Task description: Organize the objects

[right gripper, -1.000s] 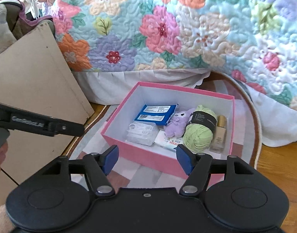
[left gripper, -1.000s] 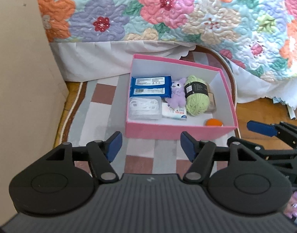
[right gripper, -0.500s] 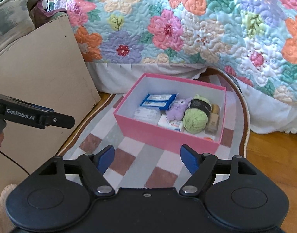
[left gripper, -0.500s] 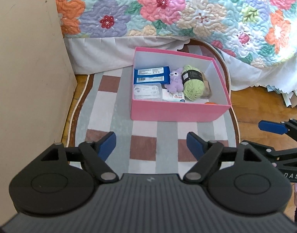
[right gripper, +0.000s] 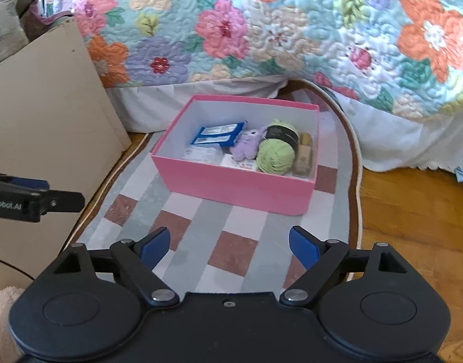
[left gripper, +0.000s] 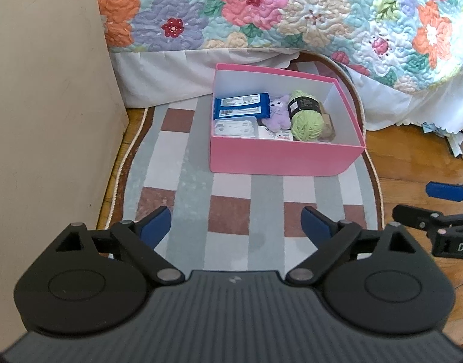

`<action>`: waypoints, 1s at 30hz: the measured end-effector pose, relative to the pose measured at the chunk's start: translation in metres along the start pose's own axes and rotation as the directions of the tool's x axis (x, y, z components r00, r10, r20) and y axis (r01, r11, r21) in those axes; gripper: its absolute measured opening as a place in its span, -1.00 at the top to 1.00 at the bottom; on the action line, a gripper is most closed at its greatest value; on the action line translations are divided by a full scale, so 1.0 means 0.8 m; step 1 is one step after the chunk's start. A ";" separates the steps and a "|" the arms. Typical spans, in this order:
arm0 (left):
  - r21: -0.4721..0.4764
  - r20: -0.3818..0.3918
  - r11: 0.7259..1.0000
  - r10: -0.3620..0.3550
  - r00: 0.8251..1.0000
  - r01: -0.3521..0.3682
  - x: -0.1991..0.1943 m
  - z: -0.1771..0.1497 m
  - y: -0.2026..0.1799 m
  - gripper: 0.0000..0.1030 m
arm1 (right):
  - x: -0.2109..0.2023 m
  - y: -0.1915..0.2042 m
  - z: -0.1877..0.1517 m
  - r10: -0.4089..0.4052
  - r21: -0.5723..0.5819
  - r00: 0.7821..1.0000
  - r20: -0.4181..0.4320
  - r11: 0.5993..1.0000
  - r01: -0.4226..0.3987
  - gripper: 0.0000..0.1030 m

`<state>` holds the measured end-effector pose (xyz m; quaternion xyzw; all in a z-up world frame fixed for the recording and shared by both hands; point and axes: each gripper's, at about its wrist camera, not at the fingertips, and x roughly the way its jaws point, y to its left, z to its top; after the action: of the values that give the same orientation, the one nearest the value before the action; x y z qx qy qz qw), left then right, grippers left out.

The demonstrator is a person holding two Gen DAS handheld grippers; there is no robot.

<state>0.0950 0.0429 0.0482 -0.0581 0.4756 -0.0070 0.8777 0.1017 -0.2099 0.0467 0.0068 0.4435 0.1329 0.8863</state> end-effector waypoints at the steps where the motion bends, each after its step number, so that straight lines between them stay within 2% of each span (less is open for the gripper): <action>1: 0.002 -0.001 1.000 0.005 1.000 -0.005 0.000 -0.001 -0.001 -0.83 | -0.001 0.000 -0.001 -0.005 0.000 1.000 0.002 1.000 0.005 -0.73; 8: 0.000 -0.014 1.000 0.021 1.000 -0.021 0.001 -0.006 -0.001 -0.88 | -0.006 0.003 -0.004 -0.028 -0.015 1.000 -0.002 1.000 0.028 -0.73; 11: -0.010 -0.022 1.000 0.024 0.999 -0.025 0.002 -0.007 0.001 -0.98 | -0.006 0.003 -0.005 -0.032 -0.007 0.999 -0.007 0.999 0.032 -0.73; 15: -0.019 -0.053 1.000 0.023 0.998 -0.024 0.007 -0.009 0.004 -0.98 | -0.006 0.003 -0.005 -0.039 0.000 0.999 -0.017 0.999 0.039 -0.73; 21: -0.008 -0.085 0.998 0.059 0.995 -0.060 0.013 -0.010 0.001 -0.98 | -0.005 0.003 -0.005 -0.058 0.011 0.998 -0.030 0.998 0.058 -0.73; 30: -0.031 -0.118 0.997 0.061 0.991 -0.065 0.013 -0.011 0.002 -0.98 | -0.004 0.002 -0.003 -0.100 0.027 0.994 -0.052 0.995 0.101 -0.73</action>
<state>0.0936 0.0426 0.0347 -0.0580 0.5279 0.0258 0.8470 0.0975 -0.2094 0.0482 -0.0057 0.4676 0.0817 0.8801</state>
